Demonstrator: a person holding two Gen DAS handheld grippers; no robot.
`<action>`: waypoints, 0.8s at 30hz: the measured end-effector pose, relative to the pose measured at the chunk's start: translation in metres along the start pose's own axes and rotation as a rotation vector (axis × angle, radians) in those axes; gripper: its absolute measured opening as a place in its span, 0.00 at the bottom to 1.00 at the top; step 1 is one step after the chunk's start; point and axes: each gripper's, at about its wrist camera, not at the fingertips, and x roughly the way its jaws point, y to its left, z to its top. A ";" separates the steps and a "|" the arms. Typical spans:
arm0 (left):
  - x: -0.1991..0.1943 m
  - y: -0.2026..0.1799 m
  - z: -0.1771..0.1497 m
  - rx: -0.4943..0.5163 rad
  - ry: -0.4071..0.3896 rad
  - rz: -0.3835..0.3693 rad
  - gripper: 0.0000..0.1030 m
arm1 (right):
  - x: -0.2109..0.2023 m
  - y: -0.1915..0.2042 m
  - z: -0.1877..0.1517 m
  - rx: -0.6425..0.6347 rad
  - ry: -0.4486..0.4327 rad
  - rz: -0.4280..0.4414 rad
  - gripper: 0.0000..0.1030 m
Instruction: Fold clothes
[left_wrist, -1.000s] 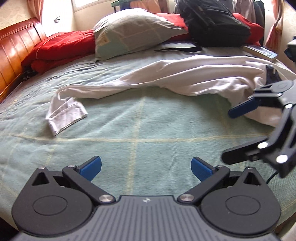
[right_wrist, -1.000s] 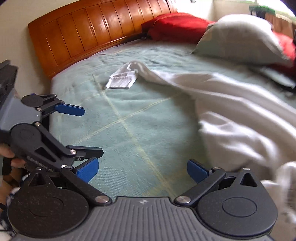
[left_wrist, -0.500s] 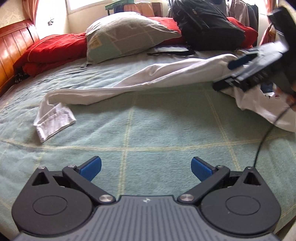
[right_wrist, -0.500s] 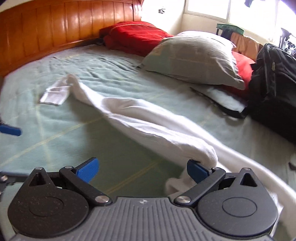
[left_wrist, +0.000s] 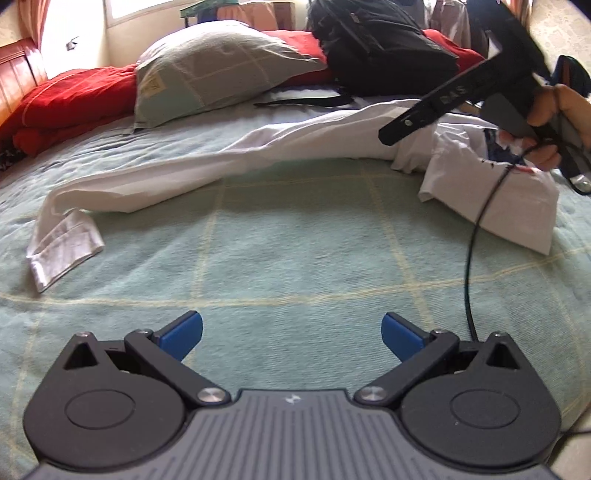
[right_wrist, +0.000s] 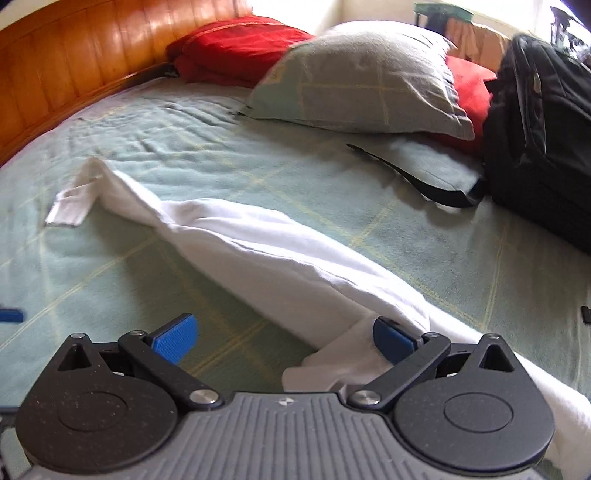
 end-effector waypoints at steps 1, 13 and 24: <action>0.001 -0.003 0.002 0.004 0.000 -0.008 0.99 | -0.008 0.005 -0.004 -0.014 -0.004 0.006 1.00; -0.001 -0.039 0.019 0.068 -0.021 -0.068 0.99 | -0.048 0.037 -0.083 0.046 0.069 0.235 1.00; -0.002 -0.038 0.017 0.051 -0.002 -0.041 0.99 | -0.031 0.037 -0.099 0.045 0.074 0.049 0.99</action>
